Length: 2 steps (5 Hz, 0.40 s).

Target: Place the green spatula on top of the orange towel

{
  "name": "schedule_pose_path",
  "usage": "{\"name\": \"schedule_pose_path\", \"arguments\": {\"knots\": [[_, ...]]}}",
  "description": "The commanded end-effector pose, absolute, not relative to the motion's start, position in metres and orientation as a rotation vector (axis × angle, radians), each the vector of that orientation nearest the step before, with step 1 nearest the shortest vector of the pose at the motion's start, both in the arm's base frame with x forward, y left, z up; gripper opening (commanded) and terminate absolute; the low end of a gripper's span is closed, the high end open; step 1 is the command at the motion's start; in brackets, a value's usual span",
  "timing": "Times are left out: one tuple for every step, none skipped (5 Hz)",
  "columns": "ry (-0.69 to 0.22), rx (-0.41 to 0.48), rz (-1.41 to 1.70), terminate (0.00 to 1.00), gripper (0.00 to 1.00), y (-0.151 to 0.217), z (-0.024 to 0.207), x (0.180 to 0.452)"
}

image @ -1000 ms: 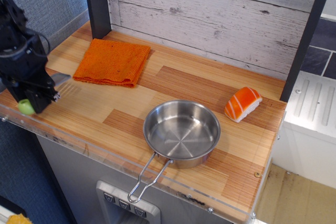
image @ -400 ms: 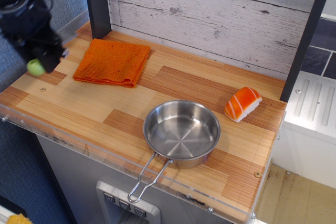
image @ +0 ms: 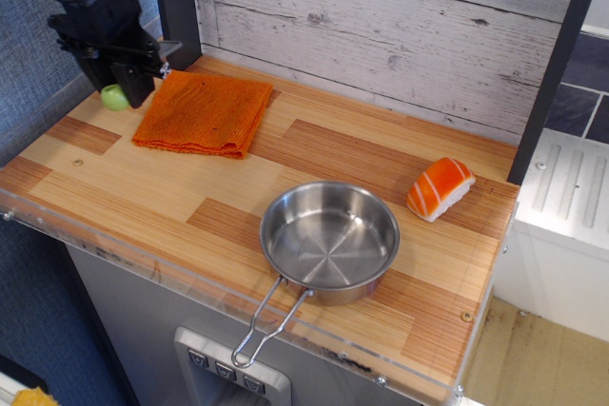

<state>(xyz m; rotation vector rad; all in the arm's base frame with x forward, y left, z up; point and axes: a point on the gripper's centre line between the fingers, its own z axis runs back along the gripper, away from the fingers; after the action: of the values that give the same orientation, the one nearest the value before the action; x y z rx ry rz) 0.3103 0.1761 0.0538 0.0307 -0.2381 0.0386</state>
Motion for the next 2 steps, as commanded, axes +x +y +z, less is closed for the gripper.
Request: {"name": "schedule_pose_path", "arguments": {"knots": [[-0.235,0.056,0.009,0.00,0.00,0.171,0.041,0.336],[-0.217,0.051,-0.003,0.00,0.00,0.158,0.027,0.342]]}}
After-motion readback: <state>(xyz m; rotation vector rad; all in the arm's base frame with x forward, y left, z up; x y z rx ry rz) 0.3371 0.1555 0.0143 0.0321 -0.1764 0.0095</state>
